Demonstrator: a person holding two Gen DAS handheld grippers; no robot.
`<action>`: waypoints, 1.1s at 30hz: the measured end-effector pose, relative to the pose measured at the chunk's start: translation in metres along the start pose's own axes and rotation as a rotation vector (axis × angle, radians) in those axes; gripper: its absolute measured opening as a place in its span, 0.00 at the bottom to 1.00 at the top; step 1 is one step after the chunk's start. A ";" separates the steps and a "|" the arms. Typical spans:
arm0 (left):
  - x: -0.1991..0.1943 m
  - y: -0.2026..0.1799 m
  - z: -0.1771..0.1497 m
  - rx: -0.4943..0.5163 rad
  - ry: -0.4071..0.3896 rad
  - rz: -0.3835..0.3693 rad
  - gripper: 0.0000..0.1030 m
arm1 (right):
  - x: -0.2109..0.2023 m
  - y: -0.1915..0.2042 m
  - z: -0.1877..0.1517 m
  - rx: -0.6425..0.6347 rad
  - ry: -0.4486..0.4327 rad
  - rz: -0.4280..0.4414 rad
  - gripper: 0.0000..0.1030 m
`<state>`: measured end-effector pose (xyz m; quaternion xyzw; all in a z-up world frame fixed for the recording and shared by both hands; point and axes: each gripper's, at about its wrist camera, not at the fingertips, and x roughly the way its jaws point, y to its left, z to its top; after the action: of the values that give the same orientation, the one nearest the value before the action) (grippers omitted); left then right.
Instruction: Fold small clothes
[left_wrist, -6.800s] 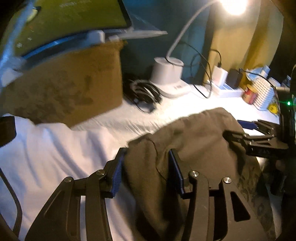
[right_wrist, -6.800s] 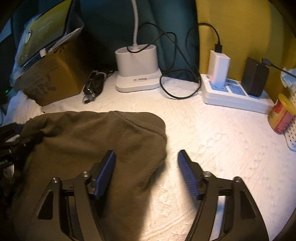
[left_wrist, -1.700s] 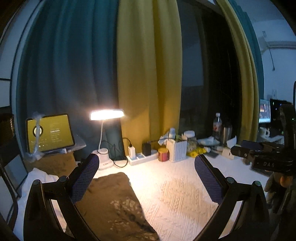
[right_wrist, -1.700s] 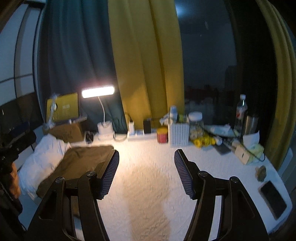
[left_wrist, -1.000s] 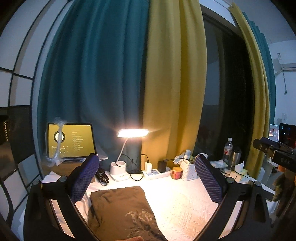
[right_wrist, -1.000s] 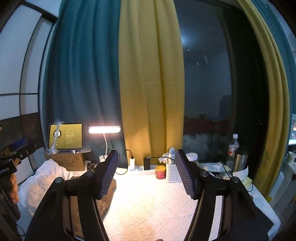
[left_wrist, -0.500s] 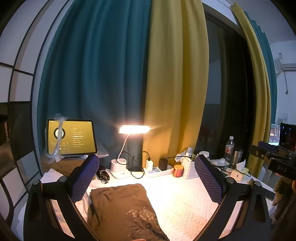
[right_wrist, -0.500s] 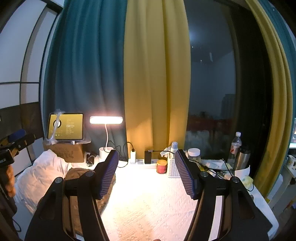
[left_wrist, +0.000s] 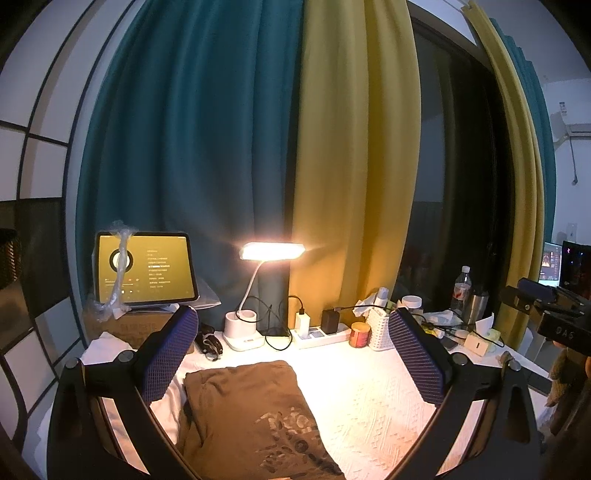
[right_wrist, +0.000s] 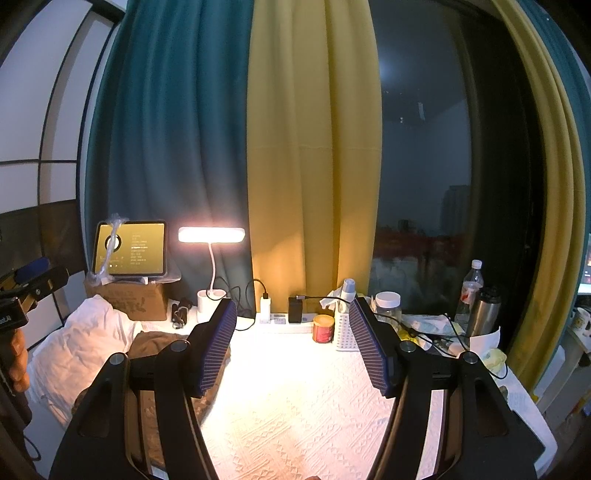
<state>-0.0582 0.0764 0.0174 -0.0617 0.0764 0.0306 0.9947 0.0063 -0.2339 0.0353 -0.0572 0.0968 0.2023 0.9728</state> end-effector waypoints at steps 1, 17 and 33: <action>0.000 0.001 0.000 -0.002 0.001 -0.001 0.99 | 0.001 0.000 -0.001 0.001 0.002 0.000 0.65; 0.000 0.002 -0.001 0.005 0.002 0.006 0.99 | 0.002 0.000 -0.003 0.002 0.003 0.001 0.65; 0.000 -0.001 0.000 0.000 0.001 0.014 0.99 | 0.004 -0.001 -0.007 0.006 0.006 0.001 0.65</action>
<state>-0.0581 0.0756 0.0171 -0.0613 0.0775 0.0377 0.9944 0.0088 -0.2342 0.0276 -0.0548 0.1005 0.2022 0.9726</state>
